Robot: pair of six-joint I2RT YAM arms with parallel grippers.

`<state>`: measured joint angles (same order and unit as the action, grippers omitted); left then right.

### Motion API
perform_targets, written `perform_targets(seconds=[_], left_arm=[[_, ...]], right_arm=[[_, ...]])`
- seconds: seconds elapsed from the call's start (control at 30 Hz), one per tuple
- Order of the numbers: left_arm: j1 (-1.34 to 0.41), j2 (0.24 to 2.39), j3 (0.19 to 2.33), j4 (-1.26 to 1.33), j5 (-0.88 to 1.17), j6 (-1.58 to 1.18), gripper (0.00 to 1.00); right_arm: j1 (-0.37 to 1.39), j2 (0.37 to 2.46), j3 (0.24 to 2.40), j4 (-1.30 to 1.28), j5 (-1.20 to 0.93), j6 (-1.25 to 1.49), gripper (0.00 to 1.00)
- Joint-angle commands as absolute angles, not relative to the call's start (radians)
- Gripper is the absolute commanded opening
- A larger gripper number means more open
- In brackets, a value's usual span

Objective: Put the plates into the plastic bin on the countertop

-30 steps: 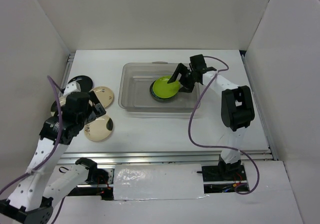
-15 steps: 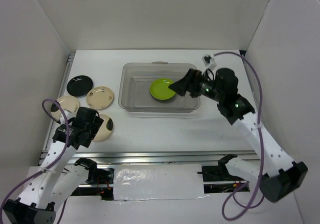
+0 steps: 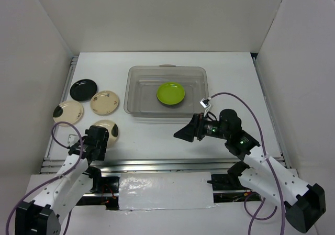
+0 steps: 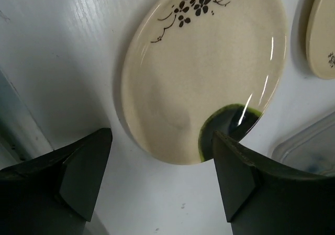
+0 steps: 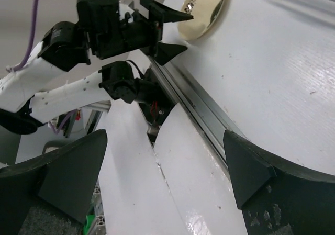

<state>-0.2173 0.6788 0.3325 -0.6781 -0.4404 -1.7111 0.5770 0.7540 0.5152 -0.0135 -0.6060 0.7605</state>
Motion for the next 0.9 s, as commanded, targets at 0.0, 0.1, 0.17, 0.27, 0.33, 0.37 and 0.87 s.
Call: perform_targets(seconds=[0.0,0.1,0.17,0.27,0.33,0.37,0.87], left_arm=[[-0.212,0.729,0.319,-0.589,-0.469,-1.769,0.91],[-0.209,0.749,0.299,-0.598,-0.472,-1.796,0.77],[-0.207,0.744,0.273,-0.598,-0.469,-1.813,0.61],[-0.201,0.71,0.253,-0.623,-0.465,-1.83,0.47],[-0.201,0.674,0.244,-0.646,-0.466,-1.842,0.4],[-0.199,0.658,0.241,-0.656,-0.468,-1.857,0.36],[-0.187,0.362,0.48,-0.949,-0.587,-1.752,0.0]], right_arm=[[0.594,0.695,0.5,0.083,-0.627,0.769,1.0],[0.594,0.647,0.494,0.055,-0.606,0.753,1.0],[0.591,0.634,0.495,0.035,-0.594,0.749,1.0],[0.589,0.615,0.505,0.011,-0.581,0.746,1.0],[0.588,0.606,0.514,0.008,-0.574,0.742,1.0],[0.588,0.603,0.517,-0.017,-0.572,0.744,1.0],[0.58,0.486,0.598,-0.167,-0.491,0.724,1.0]])
